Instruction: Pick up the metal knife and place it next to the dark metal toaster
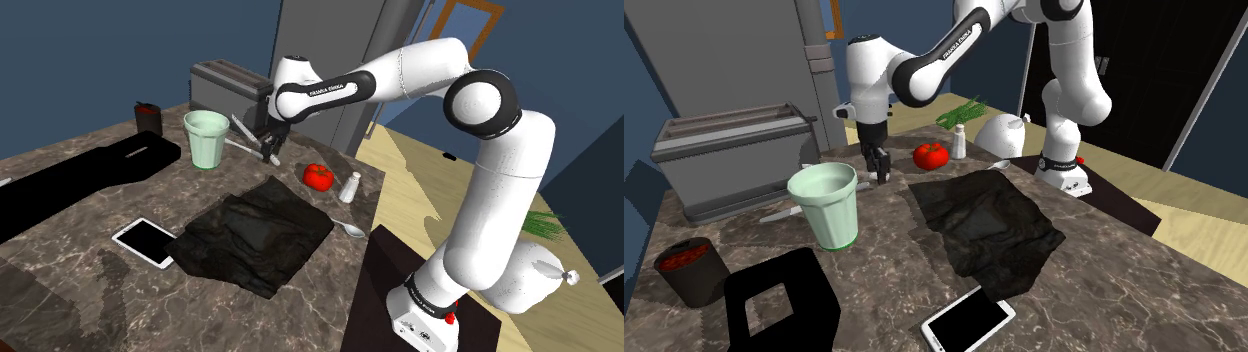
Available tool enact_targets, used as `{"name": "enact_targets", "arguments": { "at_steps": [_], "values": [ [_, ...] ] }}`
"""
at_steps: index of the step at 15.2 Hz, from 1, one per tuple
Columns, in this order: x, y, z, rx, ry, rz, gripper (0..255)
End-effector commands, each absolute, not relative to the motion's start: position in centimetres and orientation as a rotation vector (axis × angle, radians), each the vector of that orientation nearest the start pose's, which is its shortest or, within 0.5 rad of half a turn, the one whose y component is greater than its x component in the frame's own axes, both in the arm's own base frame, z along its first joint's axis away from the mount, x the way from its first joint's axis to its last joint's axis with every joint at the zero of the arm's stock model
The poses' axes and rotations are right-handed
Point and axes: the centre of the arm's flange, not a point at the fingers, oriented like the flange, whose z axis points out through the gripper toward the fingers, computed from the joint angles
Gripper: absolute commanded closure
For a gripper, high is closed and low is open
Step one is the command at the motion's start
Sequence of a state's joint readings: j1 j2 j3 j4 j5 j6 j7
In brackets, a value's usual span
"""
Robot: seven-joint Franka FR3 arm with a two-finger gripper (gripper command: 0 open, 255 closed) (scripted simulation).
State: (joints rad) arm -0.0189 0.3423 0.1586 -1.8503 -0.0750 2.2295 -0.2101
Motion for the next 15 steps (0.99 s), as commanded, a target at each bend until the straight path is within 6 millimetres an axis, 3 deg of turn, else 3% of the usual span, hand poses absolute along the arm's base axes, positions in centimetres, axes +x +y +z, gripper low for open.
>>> {"name": "enact_targets", "arguments": {
  "at_steps": [1, 4, 8, 15],
  "values": [
    [63.0, 8.0, 34.1, -3.092, -0.601, -0.041, 0],
    [62.8, 7.6, 34.4, -3.092, -0.600, -0.040, 0],
    [62.6, 7.6, 39.4, -3.092, -0.600, -0.040, 0],
    [62.6, 7.6, 39.4, -3.092, -0.600, -0.040, 0]
  ]
}}
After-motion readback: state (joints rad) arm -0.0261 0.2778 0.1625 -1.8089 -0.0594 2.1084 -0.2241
